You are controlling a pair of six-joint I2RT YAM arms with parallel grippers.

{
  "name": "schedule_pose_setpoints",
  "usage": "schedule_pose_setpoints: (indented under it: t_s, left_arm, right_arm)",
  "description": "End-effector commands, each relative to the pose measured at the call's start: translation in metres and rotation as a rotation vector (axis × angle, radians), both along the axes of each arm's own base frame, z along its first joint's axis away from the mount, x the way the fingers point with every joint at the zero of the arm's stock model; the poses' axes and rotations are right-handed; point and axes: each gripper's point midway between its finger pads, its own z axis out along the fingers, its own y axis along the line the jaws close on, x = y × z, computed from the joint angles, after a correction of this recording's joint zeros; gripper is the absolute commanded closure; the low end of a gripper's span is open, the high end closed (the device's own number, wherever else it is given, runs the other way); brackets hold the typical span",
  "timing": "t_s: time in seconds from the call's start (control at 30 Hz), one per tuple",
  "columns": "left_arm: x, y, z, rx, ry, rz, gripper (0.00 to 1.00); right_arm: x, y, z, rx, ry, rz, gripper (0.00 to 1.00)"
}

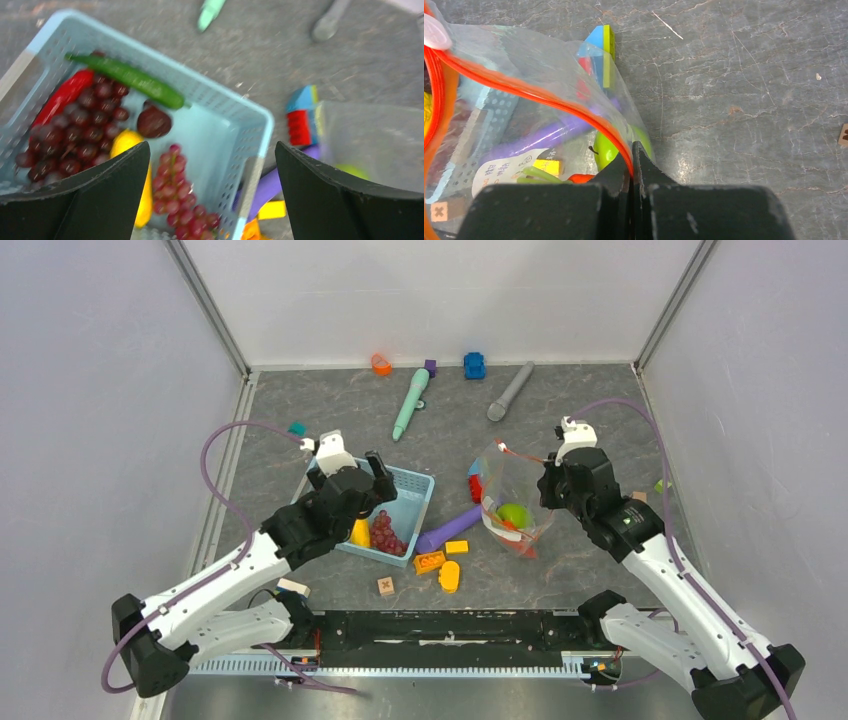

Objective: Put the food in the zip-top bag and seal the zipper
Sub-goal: Pick up the fake fruit from the bin.

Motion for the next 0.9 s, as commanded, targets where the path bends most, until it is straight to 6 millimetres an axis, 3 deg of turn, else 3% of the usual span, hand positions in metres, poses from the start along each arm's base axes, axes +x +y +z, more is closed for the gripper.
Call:
schedule_pose_setpoints:
  t_s: [0.0, 0.33, 0.57, 0.7, 0.87]
  left_arm:
    - [-0.03, 0.03, -0.052, 0.014, 0.23, 0.07, 0.0]
    - [-0.039, 0.053, -0.11, 0.088, 0.425, 0.139, 0.0]
    - [-0.032, 0.057, -0.141, 0.061, 0.476, 0.153, 0.0]
    - [-0.026, 0.063, -0.15, 0.049, 0.466, 0.167, 0.0]
    - [-0.018, 0.062, -0.157, 0.019, 0.447, 0.157, 0.0]
  right_arm:
    - [0.005, -0.005, 0.0, -0.029, -0.029, -0.018, 1.0]
    - [0.005, 0.0, -0.011, -0.037, -0.008, 0.017, 1.0]
    - [0.008, -0.005, -0.001, -0.031, -0.04, -0.021, 1.0]
    - [0.009, -0.029, 0.015, -0.089, -0.071, -0.132, 1.0]
    - [-0.002, -0.075, 0.037, -0.227, -0.041, -0.339, 1.0]
